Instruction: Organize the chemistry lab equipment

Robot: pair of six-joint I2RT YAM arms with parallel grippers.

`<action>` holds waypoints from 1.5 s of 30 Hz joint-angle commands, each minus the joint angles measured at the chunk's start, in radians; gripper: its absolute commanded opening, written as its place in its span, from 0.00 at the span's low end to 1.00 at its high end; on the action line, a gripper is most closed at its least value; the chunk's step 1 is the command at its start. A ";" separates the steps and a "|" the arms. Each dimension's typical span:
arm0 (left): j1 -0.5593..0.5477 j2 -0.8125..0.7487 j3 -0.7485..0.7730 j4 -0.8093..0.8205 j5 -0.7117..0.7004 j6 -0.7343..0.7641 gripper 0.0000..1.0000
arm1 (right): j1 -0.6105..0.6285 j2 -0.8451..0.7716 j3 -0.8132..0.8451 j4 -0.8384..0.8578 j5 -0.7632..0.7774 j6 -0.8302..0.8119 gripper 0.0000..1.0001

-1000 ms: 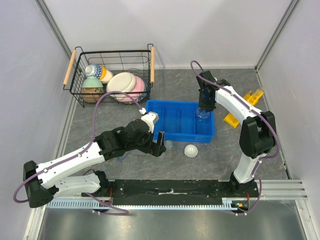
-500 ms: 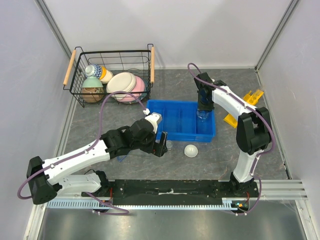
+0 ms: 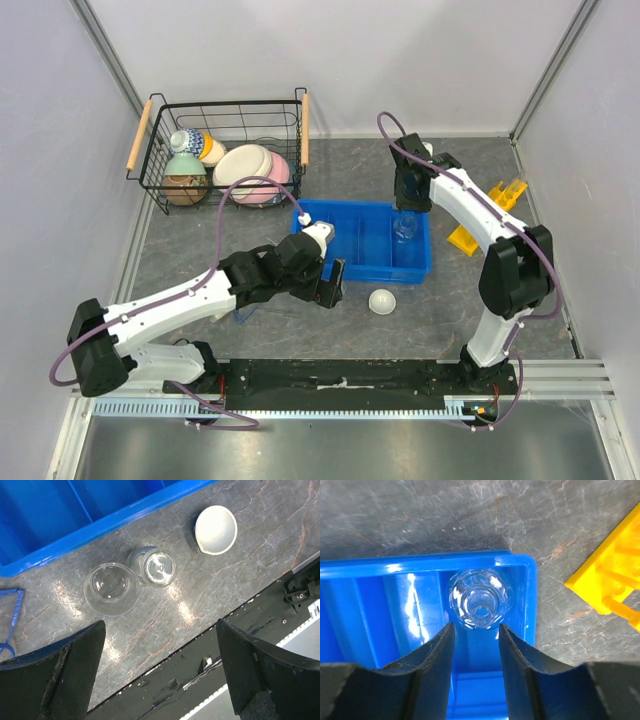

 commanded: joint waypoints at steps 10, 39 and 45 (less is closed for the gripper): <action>0.004 0.112 0.073 -0.035 -0.067 0.002 0.98 | 0.088 -0.291 0.049 -0.059 0.076 -0.017 0.50; 0.015 0.138 0.053 -0.116 -0.178 -0.034 0.90 | 0.133 -0.468 -0.091 -0.030 0.052 -0.043 0.49; 0.085 0.123 0.036 -0.109 -0.148 -0.017 0.76 | 0.147 -0.473 -0.086 -0.033 0.055 -0.041 0.49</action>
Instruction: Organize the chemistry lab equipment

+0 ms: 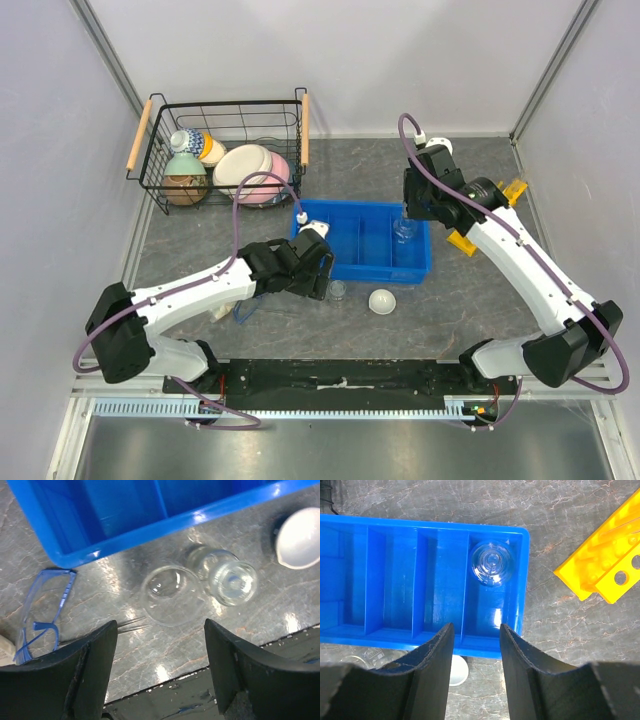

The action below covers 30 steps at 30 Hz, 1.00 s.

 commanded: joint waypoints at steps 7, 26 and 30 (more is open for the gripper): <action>0.135 -0.029 -0.065 0.053 0.045 0.023 0.63 | 0.017 -0.030 0.011 0.025 0.005 -0.011 0.48; 0.148 0.105 -0.071 0.138 0.115 0.020 0.53 | 0.023 -0.031 -0.033 0.042 0.009 -0.022 0.48; 0.148 0.129 -0.080 0.147 0.114 0.015 0.45 | 0.023 -0.042 -0.041 0.044 0.012 -0.025 0.48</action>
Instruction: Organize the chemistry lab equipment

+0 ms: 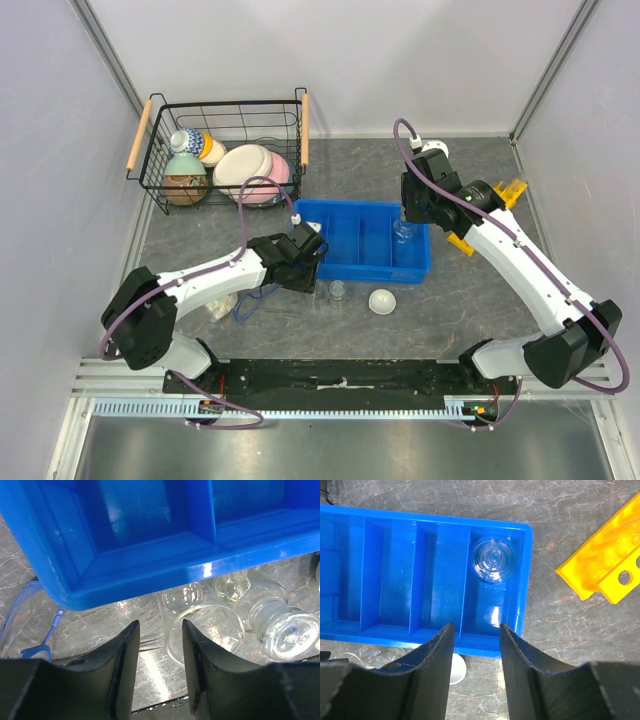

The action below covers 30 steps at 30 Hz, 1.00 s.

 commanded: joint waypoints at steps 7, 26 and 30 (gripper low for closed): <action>0.003 0.036 -0.022 0.054 0.008 0.004 0.31 | 0.006 -0.054 -0.029 0.029 0.008 -0.016 0.48; -0.016 -0.190 0.217 -0.272 -0.068 0.039 0.02 | 0.006 -0.087 -0.013 0.014 0.016 -0.005 0.47; -0.033 -0.181 0.355 -0.325 -0.036 0.070 0.02 | 0.006 -0.092 0.023 -0.011 0.030 -0.008 0.47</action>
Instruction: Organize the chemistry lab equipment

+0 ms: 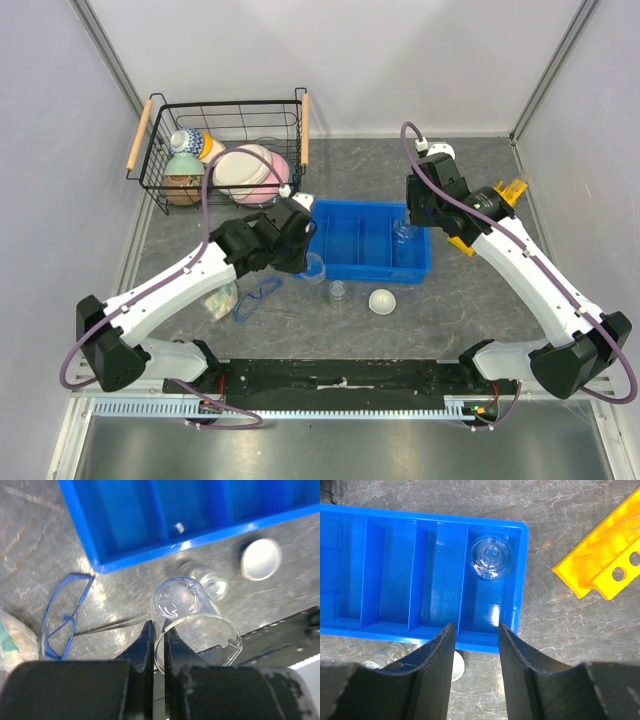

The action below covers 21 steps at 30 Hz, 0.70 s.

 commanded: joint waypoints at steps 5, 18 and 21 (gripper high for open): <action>-0.037 0.075 0.333 -0.062 0.036 0.094 0.02 | 0.004 -0.055 0.103 -0.042 0.084 0.005 0.47; -0.091 0.522 0.738 -0.009 0.139 0.127 0.02 | 0.004 -0.229 0.120 -0.121 0.190 0.072 0.47; -0.102 0.612 0.818 -0.009 0.156 0.127 0.02 | 0.004 -0.264 0.104 -0.131 0.175 0.086 0.47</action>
